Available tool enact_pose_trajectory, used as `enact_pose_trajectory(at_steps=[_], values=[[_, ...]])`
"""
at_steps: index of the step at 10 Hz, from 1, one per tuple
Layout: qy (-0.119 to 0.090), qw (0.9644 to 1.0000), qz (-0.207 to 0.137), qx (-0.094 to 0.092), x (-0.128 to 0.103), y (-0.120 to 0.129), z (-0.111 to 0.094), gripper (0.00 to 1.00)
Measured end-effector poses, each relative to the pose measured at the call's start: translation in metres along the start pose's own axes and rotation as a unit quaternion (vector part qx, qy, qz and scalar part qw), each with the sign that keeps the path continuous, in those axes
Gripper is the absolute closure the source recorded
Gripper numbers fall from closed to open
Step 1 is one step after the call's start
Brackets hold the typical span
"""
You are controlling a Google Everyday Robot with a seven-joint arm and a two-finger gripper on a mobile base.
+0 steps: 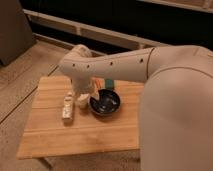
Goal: Knock the eraser over
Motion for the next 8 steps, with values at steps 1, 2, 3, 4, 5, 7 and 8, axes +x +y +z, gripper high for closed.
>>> enact_pose_trajectory(at_steps=[1, 2, 3, 4, 5, 7, 8], values=[[0.002, 1.0, 0.002, 0.001, 0.001, -0.002, 0.0, 0.35], [0.002, 1.0, 0.0, 0.0, 0.001, 0.0, 0.0, 0.35], [0.002, 1.0, -0.001, -0.002, 0.001, 0.002, 0.0, 0.35], [0.002, 1.0, -0.001, -0.001, 0.001, 0.001, 0.001, 0.35], [0.003, 1.0, -0.001, -0.002, 0.001, 0.002, 0.001, 0.35], [0.001, 0.9999, 0.013, -0.004, -0.01, -0.004, 0.003, 0.35], [-0.003, 0.9995, 0.031, 0.002, -0.028, -0.019, 0.004, 0.35]])
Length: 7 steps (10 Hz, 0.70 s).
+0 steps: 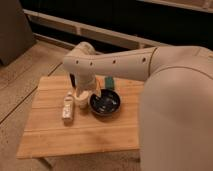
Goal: Knock the eraser over
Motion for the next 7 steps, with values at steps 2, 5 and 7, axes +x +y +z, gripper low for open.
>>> enact_pose_trajectory(at_steps=[2, 5, 7], values=[[-0.004, 0.9995, 0.029, 0.012, -0.034, -0.025, 0.006, 0.35], [-0.006, 0.9994, 0.027, 0.021, -0.078, -0.032, 0.028, 0.35], [-0.006, 0.9996, 0.016, 0.022, -0.099, -0.026, 0.039, 0.35]])
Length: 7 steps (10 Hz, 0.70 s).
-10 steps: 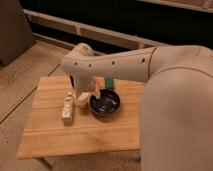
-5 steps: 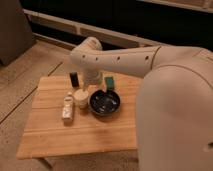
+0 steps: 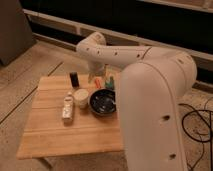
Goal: Knock the eraser over
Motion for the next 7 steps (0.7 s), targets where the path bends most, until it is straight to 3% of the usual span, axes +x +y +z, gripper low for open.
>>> enact_pose_trajectory(at_steps=[1, 3, 7], values=[[-0.002, 1.0, -0.008, -0.005, -0.02, 0.006, 0.006, 0.35], [-0.005, 0.9998, -0.015, -0.012, -0.035, 0.013, 0.01, 0.35], [-0.003, 0.9998, -0.015, -0.013, -0.037, 0.013, 0.011, 0.35]])
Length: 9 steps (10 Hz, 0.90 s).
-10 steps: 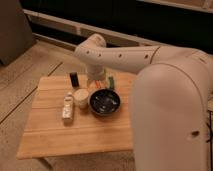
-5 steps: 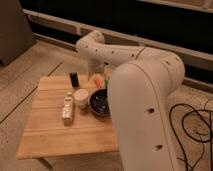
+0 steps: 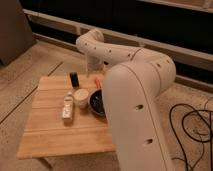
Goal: Knock the eraser over
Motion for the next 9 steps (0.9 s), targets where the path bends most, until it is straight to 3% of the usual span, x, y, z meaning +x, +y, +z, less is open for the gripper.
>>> enact_pose_trajectory(at_steps=[2, 4, 6, 9], values=[[0.011, 0.9999, 0.005, -0.007, -0.001, 0.002, 0.007, 0.35], [0.037, 0.999, 0.014, -0.02, -0.017, 0.012, 0.026, 0.35], [0.05, 0.9986, 0.003, -0.015, -0.037, 0.031, 0.041, 0.35], [0.042, 0.9987, -0.029, -0.006, -0.066, 0.055, 0.051, 0.35]])
